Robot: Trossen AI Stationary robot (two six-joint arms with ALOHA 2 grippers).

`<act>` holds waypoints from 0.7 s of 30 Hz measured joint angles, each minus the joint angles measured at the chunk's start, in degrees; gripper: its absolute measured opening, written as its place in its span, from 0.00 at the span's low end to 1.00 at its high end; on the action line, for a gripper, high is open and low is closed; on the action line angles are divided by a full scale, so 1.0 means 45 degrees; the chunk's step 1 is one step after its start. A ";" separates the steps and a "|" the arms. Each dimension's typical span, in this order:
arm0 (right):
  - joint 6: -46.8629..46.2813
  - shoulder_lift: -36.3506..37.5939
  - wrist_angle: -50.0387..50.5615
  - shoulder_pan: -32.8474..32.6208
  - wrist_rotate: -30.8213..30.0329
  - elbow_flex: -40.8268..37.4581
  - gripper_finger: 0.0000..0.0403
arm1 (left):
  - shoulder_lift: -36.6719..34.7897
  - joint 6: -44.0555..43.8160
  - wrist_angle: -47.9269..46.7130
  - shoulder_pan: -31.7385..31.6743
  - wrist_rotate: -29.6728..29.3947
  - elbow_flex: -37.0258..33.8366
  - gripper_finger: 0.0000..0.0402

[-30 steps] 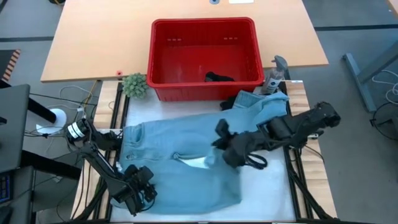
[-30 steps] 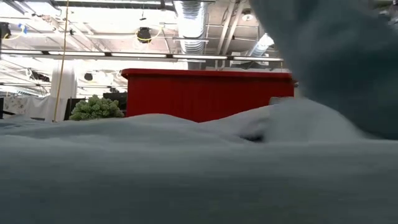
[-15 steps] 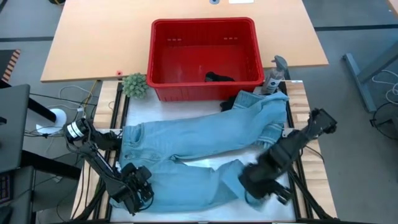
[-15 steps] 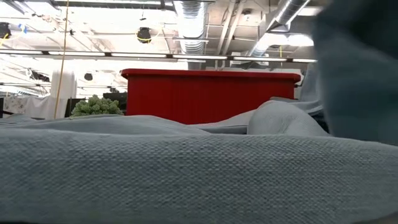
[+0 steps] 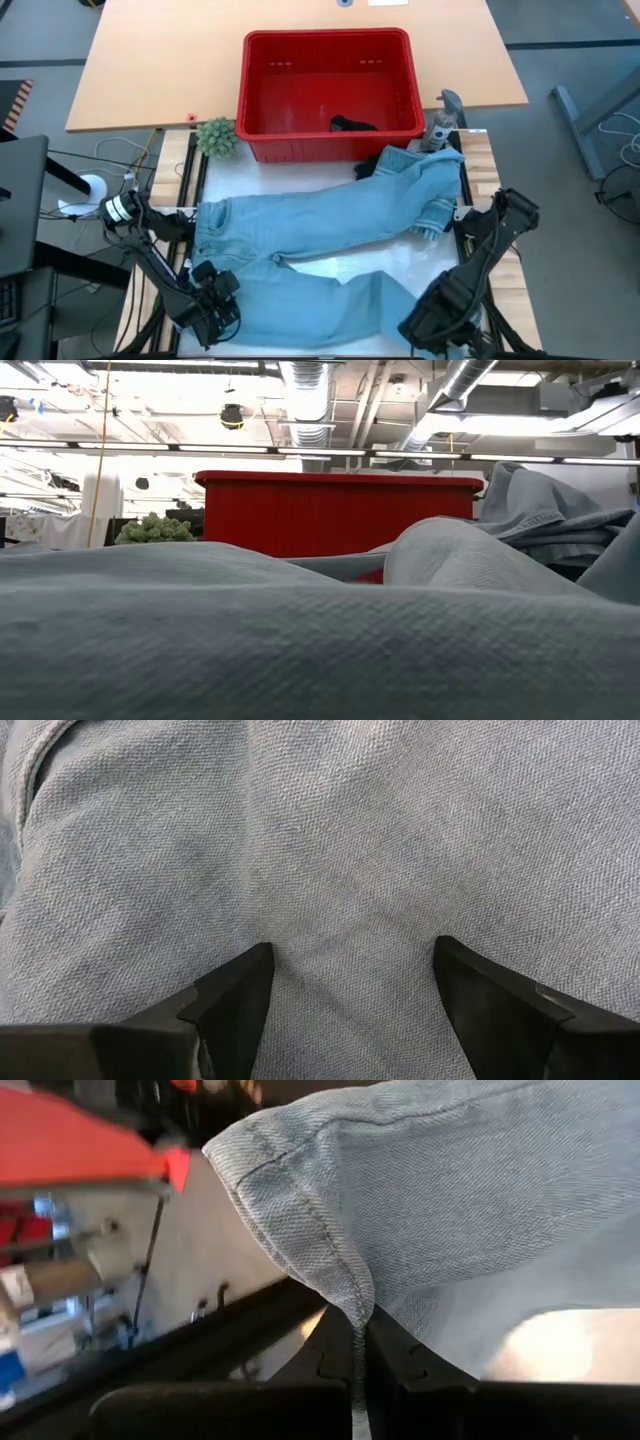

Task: Fold Laundry from Bin
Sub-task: Fold the blue pants

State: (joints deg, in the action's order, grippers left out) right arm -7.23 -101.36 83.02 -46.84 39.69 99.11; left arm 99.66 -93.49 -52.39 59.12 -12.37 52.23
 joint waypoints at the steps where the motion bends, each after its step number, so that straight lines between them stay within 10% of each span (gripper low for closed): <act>1: 0.0005 -0.0096 0.0144 -0.0218 0.0100 0.0000 0.07 | 0.0000 -0.0025 -0.0003 0.0043 -0.0017 0.0000 0.67; 15: -0.0737 -0.1909 0.1541 -0.3827 -0.0938 -0.0091 0.18 | 0.0005 -0.0191 0.0030 0.0319 -0.0391 -0.0034 0.67; 21: -0.4255 -0.1851 0.1615 -0.4024 -0.1231 -0.0301 0.22 | 0.0005 0.0352 0.0033 0.0319 -0.0406 -0.0039 0.67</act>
State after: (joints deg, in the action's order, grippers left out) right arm -26.38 -109.69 90.29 -64.94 34.16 97.76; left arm 99.68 -91.91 -52.24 60.55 -14.20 52.05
